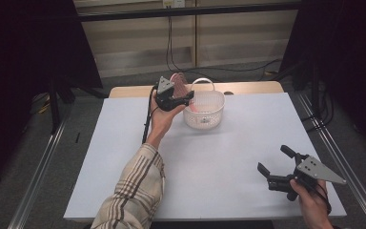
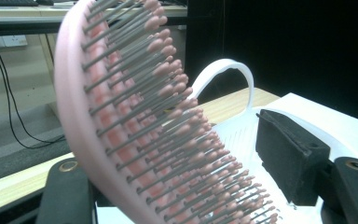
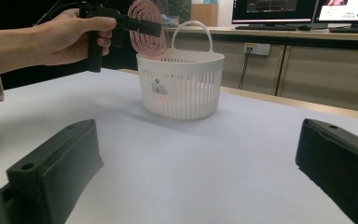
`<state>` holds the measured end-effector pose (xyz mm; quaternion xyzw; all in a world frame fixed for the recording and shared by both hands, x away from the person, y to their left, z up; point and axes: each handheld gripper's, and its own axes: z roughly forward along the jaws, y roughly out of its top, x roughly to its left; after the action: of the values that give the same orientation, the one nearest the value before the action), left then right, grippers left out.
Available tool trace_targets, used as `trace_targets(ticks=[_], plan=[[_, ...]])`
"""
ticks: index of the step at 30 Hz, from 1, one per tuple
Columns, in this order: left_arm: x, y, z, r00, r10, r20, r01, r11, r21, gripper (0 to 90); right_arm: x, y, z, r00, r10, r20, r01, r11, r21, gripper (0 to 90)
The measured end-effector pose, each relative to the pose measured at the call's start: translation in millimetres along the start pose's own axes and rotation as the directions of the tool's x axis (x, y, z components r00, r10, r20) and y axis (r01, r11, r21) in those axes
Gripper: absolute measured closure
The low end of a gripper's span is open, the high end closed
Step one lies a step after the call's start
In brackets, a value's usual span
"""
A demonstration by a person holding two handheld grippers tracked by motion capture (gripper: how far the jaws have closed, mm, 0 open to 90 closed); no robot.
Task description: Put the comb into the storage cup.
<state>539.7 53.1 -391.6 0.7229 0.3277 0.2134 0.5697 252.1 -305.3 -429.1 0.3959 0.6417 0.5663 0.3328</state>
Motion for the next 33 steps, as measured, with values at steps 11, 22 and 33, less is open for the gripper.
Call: trace_targets(ticks=[11,22,33], plan=[[2.9,1.4,-2.7,0.9999,-0.007,-0.015,0.007,1.0,-0.006,28.0,-0.4,0.0,0.0,1.0,0.001,0.0,-0.001,1.0,0.002,0.0],[3.5,0.4,-2.9,1.0,0.002,-0.008,-0.002,1.0,0.005,25.9,-0.4,-0.3,0.3,1.0,0.002,0.0,-0.002,1.0,0.003,0.0],[2.1,0.2,-2.5,0.9993,-0.019,-0.032,0.019,0.9998,0.003,13.0,-1.5,-0.7,-0.4,0.9998,-0.003,0.021,0.003,1.0,0.002,0.0]])
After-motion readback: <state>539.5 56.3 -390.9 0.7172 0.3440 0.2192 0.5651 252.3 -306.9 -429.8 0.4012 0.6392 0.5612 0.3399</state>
